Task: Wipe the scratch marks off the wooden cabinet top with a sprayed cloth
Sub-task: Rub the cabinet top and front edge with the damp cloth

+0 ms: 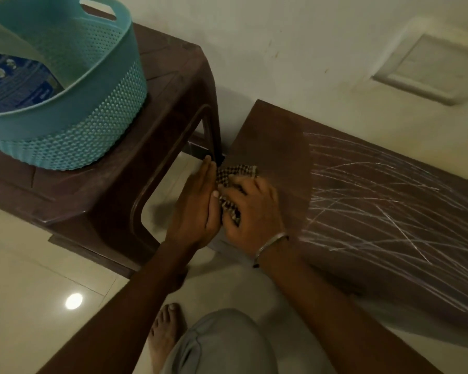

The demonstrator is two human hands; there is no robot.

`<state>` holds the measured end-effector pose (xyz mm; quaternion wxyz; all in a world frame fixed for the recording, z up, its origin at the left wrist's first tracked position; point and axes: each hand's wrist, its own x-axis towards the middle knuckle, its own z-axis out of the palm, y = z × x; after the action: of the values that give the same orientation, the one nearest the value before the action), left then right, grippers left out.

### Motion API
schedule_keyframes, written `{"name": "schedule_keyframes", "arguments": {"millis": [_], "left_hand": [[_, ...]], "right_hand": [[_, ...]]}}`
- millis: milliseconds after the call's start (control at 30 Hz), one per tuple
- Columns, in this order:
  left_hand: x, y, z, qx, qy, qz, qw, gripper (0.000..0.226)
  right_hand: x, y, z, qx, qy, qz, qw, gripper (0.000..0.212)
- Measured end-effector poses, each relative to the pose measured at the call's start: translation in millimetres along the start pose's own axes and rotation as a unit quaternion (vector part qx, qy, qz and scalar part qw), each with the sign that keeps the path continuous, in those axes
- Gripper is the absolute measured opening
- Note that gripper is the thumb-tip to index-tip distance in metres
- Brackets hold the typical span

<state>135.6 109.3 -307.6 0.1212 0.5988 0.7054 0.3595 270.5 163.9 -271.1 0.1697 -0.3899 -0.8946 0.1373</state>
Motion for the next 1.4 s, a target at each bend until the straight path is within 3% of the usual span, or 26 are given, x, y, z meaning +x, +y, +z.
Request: {"name": "schedule_keyframes", "arguments": {"millis": [167, 333, 500, 700, 933, 1067, 1233, 1400], "left_hand": [[3.1, 13.2, -4.9, 0.194, -0.102, 0.126, 0.967, 0.062], [19.8, 36.3, 0.9, 0.226, -0.190, 0.185, 0.937, 0.059], [26.9, 35.2, -1.0, 0.215, -0.178, 0.194, 0.941, 0.050], [26.0, 42.1, 0.2, 0.245, -0.183, 0.188, 0.933, 0.052], [23.9, 69.3, 17.5, 0.251, -0.197, 0.198, 0.927, 0.052], [21.8, 76.5, 29.3, 0.233, -0.216, 0.205, 0.926, 0.056], [20.9, 77.4, 30.5, 0.242, -0.204, 0.192, 0.929, 0.053], [26.2, 85.7, 33.5, 0.239, -0.181, 0.193, 0.934, 0.045]], "right_hand": [[-49.5, 11.0, -14.6, -0.080, 0.025, 0.032, 0.996, 0.038], [-87.0, 26.4, -27.1, -0.124, 0.068, 0.129, 0.981, 0.039], [-96.9, 19.0, -23.9, -0.124, 0.100, 0.204, 0.966, 0.036], [-103.4, 25.7, -29.8, -0.118, 0.069, 0.102, 0.985, 0.041], [-112.8, 18.6, -31.4, -0.136, 0.099, 0.263, 0.950, 0.037], [-104.6, 26.4, -40.2, -0.137, 0.050, 0.190, 0.971, 0.038], [-115.1, 49.3, -55.9, -0.135, 0.062, 0.252, 0.956, 0.041], [-115.7, 60.1, -56.2, -0.147, 0.066, 0.213, 0.964, 0.041]]}}
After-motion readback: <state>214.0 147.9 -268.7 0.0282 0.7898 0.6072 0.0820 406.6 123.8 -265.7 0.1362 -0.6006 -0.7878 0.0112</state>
